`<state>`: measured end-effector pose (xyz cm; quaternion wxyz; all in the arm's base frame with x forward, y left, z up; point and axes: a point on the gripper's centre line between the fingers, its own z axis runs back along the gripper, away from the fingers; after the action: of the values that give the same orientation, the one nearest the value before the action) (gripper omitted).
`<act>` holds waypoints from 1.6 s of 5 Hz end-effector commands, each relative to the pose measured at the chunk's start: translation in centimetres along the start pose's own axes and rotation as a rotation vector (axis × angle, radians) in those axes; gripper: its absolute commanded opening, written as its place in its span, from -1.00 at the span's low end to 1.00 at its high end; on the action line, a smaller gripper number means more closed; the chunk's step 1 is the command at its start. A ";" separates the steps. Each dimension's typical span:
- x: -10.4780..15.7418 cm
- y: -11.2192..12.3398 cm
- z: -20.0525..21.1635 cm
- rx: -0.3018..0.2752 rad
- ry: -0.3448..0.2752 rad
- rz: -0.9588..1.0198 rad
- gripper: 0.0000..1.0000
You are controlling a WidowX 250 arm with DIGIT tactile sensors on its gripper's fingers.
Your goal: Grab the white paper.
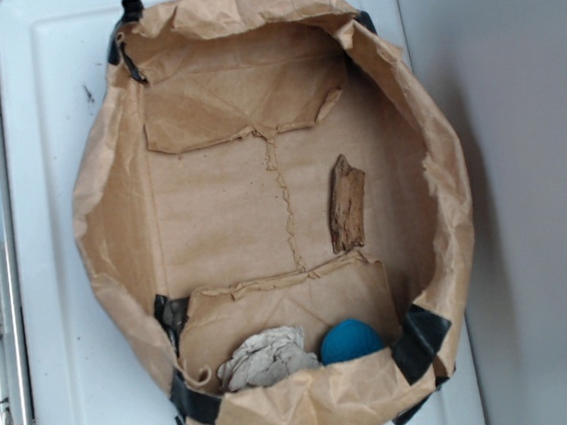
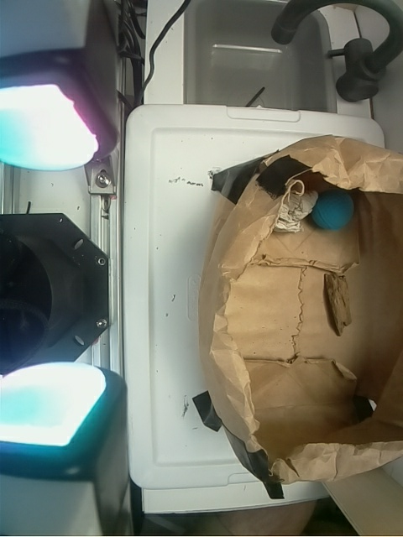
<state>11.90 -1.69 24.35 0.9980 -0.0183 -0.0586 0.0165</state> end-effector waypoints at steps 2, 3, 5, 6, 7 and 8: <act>2.3 -0.2 -2.0 0.005 0.012 0.012 1.00; 6.5 -1.4 -2.3 -0.004 -0.009 0.086 1.00; 13.4 0.3 -5.7 -0.029 -0.025 0.017 1.00; 13.4 0.3 -5.7 -0.029 -0.025 0.017 1.00; 13.4 0.3 -5.7 -0.029 -0.025 0.017 1.00; 13.4 0.3 -5.7 -0.029 -0.025 0.017 1.00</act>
<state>25.45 -1.32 18.63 0.9983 -0.0331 -0.0436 0.0180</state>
